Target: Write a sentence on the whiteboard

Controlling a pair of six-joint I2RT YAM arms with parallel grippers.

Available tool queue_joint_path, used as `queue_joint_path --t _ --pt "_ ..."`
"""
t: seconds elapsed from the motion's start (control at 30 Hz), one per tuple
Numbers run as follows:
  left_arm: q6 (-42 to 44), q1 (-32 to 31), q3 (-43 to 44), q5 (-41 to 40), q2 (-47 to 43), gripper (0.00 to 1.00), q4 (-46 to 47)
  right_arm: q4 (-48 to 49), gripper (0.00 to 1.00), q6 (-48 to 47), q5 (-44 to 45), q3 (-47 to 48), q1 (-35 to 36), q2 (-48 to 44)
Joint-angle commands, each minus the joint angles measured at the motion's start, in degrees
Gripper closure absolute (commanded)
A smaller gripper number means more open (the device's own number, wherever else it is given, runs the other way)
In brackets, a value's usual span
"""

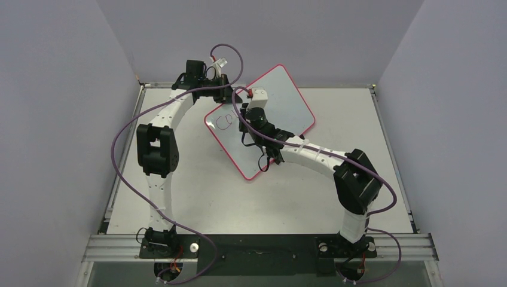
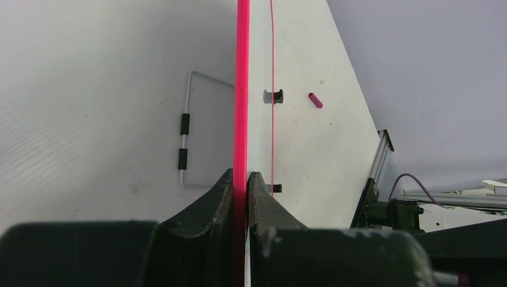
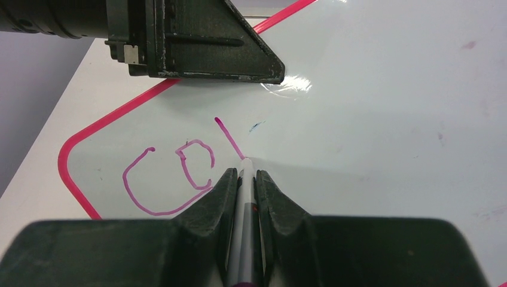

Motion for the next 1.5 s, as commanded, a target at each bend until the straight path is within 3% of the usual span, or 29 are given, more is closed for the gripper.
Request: queue_joint_path --t 0.0,0.63,1.47 --pt "4.0 -1.9 -0.9 -2.1 -3.0 1.0 1.0 -5.4 1.0 0.0 2.9 4.6 -0.3 1.5" --pt "4.0 -1.9 -0.9 -1.8 -3.1 1.0 1.1 -8.5 1.0 -1.4 1.3 14.4 -1.0 6.4" --pt "4.1 -1.7 -0.8 -2.1 -3.1 1.0 0.8 -6.6 1.0 1.4 0.5 4.6 -0.8 1.1"
